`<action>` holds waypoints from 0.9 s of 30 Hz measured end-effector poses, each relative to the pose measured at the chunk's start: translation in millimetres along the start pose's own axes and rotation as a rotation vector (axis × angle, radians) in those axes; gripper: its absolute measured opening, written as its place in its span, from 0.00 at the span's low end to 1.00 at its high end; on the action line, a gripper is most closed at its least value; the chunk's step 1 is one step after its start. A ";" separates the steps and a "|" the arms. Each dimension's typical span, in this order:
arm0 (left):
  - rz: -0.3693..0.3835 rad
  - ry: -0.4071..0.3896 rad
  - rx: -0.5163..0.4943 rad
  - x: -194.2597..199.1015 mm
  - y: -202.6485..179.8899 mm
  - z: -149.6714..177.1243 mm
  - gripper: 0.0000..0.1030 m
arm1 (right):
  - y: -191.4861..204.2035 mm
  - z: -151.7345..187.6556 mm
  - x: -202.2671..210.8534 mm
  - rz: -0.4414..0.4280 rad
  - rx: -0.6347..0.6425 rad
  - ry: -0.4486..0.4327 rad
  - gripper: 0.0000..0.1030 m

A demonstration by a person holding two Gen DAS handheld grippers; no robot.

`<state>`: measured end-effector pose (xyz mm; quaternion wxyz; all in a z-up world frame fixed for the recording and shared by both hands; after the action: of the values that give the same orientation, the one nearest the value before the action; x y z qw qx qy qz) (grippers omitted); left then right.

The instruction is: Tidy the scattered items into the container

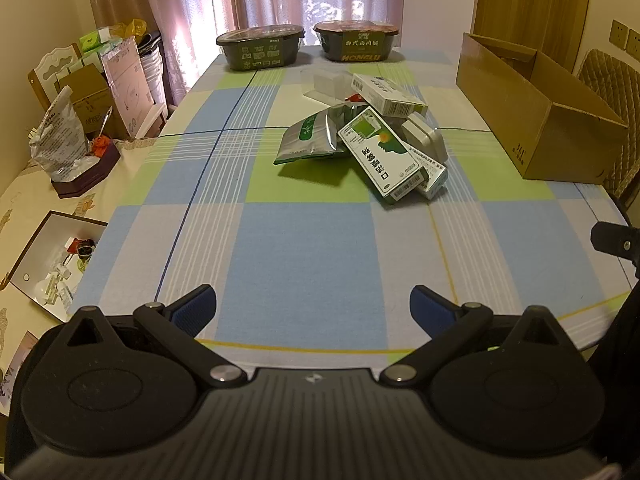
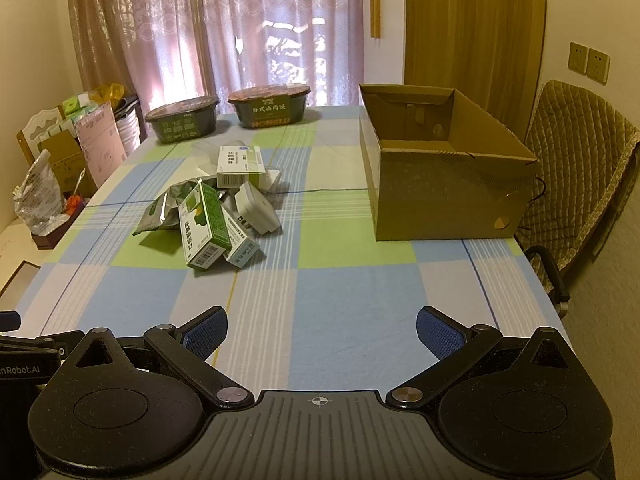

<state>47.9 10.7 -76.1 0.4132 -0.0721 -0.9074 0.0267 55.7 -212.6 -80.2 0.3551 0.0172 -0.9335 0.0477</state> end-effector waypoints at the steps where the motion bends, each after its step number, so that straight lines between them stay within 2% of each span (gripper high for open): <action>1: -0.001 0.000 0.000 0.2 0.5 0.6 0.99 | 0.1 0.2 0.0 0.000 0.000 0.000 1.00; 27: 0.003 -0.013 0.007 2.4 1.4 -2.7 0.99 | 0.8 0.8 -2.9 -0.017 -0.003 0.021 1.00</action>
<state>48.5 12.4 -72.7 0.4076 -0.0718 -0.9098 0.0310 57.3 -211.9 -82.8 0.3655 0.0243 -0.9295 0.0436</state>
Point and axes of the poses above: each gripper's, at about its wrist camera, not at the fingertips, and x roughly against the way its jaws point, y to its left, z to its underside, the point moved 8 cm from there along -x, roughly the way its jaws point, and after that the axes turned 12 degrees about z, right-handed, at the moved point
